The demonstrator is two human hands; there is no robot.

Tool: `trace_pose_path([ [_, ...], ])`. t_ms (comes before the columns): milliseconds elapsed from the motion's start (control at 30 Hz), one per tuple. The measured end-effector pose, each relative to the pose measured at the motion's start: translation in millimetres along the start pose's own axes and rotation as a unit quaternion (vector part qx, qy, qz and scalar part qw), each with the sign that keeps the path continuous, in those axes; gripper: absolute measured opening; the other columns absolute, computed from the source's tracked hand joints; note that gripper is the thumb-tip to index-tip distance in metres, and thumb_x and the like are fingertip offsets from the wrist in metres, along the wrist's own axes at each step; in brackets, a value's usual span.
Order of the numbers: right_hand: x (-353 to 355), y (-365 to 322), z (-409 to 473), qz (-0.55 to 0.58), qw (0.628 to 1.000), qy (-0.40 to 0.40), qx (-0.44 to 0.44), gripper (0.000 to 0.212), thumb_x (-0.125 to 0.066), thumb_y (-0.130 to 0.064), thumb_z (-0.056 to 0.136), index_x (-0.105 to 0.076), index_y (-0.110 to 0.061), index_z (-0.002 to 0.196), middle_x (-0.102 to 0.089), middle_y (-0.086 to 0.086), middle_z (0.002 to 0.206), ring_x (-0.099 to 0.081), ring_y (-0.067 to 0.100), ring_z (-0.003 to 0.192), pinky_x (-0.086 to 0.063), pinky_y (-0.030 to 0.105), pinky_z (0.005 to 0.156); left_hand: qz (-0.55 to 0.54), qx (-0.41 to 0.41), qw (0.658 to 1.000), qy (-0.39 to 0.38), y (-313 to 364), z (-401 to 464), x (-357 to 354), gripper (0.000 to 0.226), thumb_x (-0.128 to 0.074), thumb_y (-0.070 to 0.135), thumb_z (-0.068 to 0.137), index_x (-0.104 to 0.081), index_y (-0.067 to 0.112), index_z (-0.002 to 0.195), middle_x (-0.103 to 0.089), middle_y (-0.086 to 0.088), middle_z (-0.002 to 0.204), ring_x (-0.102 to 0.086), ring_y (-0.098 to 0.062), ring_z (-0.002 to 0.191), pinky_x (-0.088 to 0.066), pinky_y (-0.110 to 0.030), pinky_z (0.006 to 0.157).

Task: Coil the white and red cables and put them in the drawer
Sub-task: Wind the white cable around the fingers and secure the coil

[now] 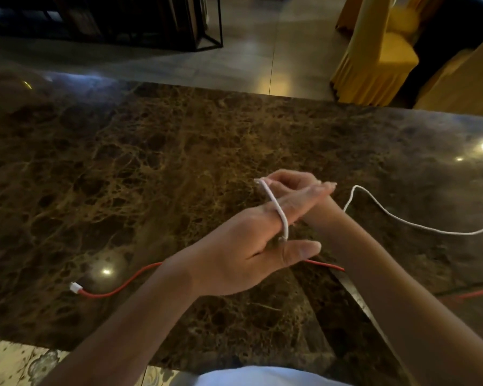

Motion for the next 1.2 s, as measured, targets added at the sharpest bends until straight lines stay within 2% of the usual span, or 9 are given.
trace_pose_path([
  [100, -16.2, 3.9, -25.7, -0.053, 0.996, -0.068, 0.014, 0.022, -0.063, -0.021, 0.102, -0.075, -0.026, 0.085, -0.068, -0.003, 0.068, -0.059, 0.01, 0.059, -0.047, 0.025, 0.056, -0.018, -0.008, 0.999, 0.033, -3.4, -1.9, 16.4, 0.067, -0.051, 0.023, 0.105, -0.022, 0.01, 0.163, -0.027, -0.001, 0.171, -0.022, -0.009, 0.159, -0.023, -0.034, 0.128],
  [200, -28.0, 4.6, -48.6, -0.088, 0.984, -0.15, -0.03, 0.027, -0.061, -0.028, 0.105, -0.076, -0.015, 0.086, -0.071, 0.009, 0.067, -0.055, 0.004, 0.052, -0.042, 0.019, 0.055, -0.073, 0.004, 0.996, 0.057, -16.3, -5.0, 29.9, 0.065, -0.047, 0.016, 0.106, -0.018, 0.009, 0.163, -0.026, -0.003, 0.172, -0.022, -0.012, 0.159, -0.023, -0.037, 0.129],
  [367, -19.0, -29.9, -70.3, -0.133, 0.968, -0.211, -0.024, 0.031, -0.061, -0.03, 0.105, -0.076, -0.015, 0.083, -0.064, 0.0, 0.057, -0.055, 0.008, 0.052, -0.043, 0.018, 0.056, -0.122, 0.047, 0.99, 0.057, -44.8, -10.1, 39.8, 0.06, -0.046, 0.017, 0.106, -0.024, 0.012, 0.161, -0.03, 0.0, 0.17, -0.028, -0.011, 0.157, -0.025, -0.037, 0.128],
  [500, 5.4, -70.2, -79.3, -0.073, 0.979, -0.187, 0.041, 0.016, -0.066, -0.015, 0.102, -0.076, -0.012, 0.091, -0.06, 0.004, 0.059, -0.051, 0.009, 0.051, -0.04, 0.02, 0.052, -0.141, 0.068, 0.988, -0.006, -57.1, -15.2, 30.6, 0.055, -0.045, 0.013, 0.106, -0.031, 0.012, 0.159, -0.035, 0.0, 0.168, -0.031, -0.013, 0.156, -0.027, -0.037, 0.127],
  [733, 11.6, -94.1, -77.2, -0.209, 0.938, -0.258, 0.101, 0.01, -0.069, -0.024, 0.1, -0.077, -0.018, 0.102, -0.067, -0.015, 0.067, -0.063, 0.005, 0.057, -0.044, 0.015, 0.055, -0.111, 0.132, 0.974, -0.148, -69.6, -19.4, 1.9, 0.047, -0.047, 0.001, 0.107, -0.043, 0.009, 0.153, -0.055, 0.01, 0.148, -0.049, -0.004, 0.14, -0.035, -0.023, 0.117],
  [833, 2.7, -110.2, -68.5, -0.276, 0.899, -0.293, 0.173, 0.015, -0.067, -0.027, 0.101, -0.078, -0.016, 0.1, -0.072, -0.009, 0.075, -0.068, 0.009, 0.064, -0.046, 0.013, 0.059, -0.067, 0.163, 0.962, -0.209, -63.8, -14.5, -22.4, 0.041, -0.054, 0.024, 0.108, -0.054, 0.007, 0.146, -0.061, 0.002, 0.142, -0.055, -0.004, 0.134, -0.041, -0.035, 0.118],
  [900, 3.9, -114.1, -57.7, -0.223, 0.91, -0.307, 0.167, 0.018, -0.069, -0.027, 0.099, -0.078, -0.011, 0.097, -0.072, -0.001, 0.072, -0.065, 0.01, 0.058, -0.045, 0.013, 0.058, -0.047, 0.15, 0.962, -0.223, -52.2, -13.1, -30.6, 0.074, -0.055, 0.063, 0.099, -0.056, 0.004, 0.144, -0.061, -0.013, 0.145, -0.056, -0.027, 0.138, -0.042, -0.051, 0.118],
  [1000, 15.4, -108.6, -39.8, -0.052, 0.945, -0.293, 0.136, 0.023, -0.076, -0.032, 0.088, -0.075, -0.009, 0.088, -0.065, 0.004, 0.065, -0.054, 0.008, 0.052, -0.043, 0.016, 0.054, -0.116, 0.117, 0.966, -0.201, -43.1, -14.8, -29.1, 0.063, -0.052, 0.043, 0.105, -0.048, -0.003, 0.149, -0.055, -0.017, 0.152, -0.051, -0.031, 0.144, -0.041, -0.056, 0.119],
  [1200, -6.3, -58.9, -28.6, 0.127, 0.945, -0.286, 0.098, 0.028, -0.084, -0.044, 0.082, -0.074, -0.018, 0.081, -0.053, 0.012, 0.061, -0.044, 0.012, 0.048, -0.029, 0.032, 0.044, -0.187, 0.129, 0.962, -0.153, -28.5, -23.9, -24.4, 0.115, -0.062, 0.083, 0.077, -0.052, -0.012, 0.141, -0.059, -0.033, 0.14, -0.056, -0.05, 0.133, -0.044, -0.068, 0.109],
])
Point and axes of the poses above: each hand's wrist, its own z-axis towards the middle knuckle, its own x-axis out of the back of the hand, y = z × x, the point moved 6 cm from there along z, towards the middle knuckle
